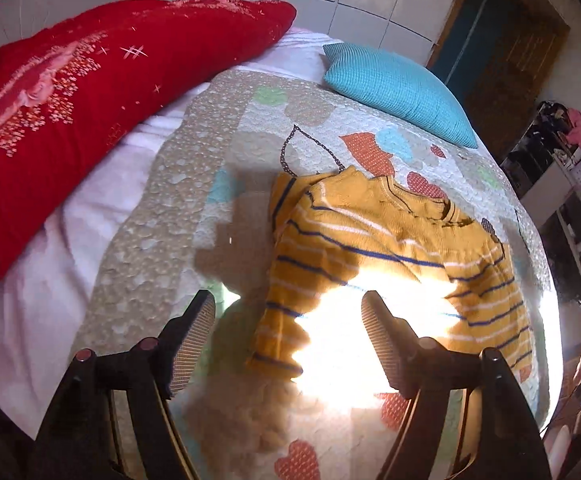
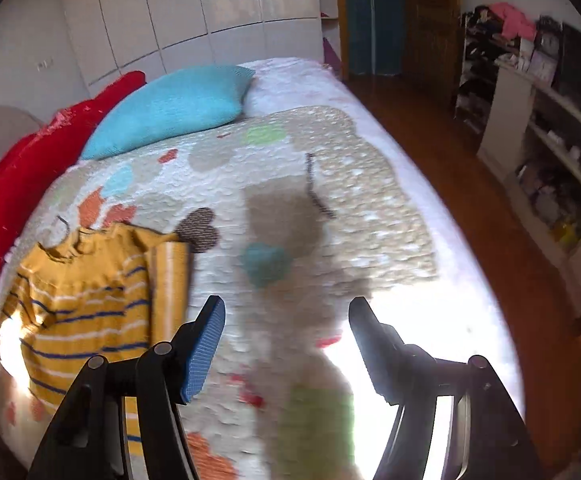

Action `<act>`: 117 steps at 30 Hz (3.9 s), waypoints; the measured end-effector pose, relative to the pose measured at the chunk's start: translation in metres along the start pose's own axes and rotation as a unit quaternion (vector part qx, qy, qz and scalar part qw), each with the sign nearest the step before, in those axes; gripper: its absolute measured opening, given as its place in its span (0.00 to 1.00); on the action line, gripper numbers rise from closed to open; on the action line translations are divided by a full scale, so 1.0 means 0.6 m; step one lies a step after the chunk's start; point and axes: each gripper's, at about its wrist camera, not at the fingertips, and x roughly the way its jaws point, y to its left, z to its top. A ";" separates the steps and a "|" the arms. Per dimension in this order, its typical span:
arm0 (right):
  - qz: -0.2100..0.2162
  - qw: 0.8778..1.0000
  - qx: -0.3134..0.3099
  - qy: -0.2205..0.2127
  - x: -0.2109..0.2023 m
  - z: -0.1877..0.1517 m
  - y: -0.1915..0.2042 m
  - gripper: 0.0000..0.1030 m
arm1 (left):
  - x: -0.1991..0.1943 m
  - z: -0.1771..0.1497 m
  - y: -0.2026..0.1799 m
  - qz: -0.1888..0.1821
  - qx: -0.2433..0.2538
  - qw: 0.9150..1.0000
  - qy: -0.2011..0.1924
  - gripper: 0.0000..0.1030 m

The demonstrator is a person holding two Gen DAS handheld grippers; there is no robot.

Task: Fold small clothes

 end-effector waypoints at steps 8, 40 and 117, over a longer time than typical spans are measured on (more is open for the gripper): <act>-0.324 0.932 -0.160 -0.028 -0.068 -0.014 -0.084 0.75 | -0.061 -0.083 -0.002 0.060 0.039 0.996 -0.044 0.80; 0.032 0.999 -0.007 -0.019 0.005 -0.278 0.168 0.88 | 0.069 -0.261 -0.045 0.120 0.016 0.993 -0.004 0.94; 0.015 0.999 -0.006 -0.044 0.009 -0.306 0.182 1.00 | 0.071 -0.279 -0.059 0.151 0.038 0.987 -0.041 1.00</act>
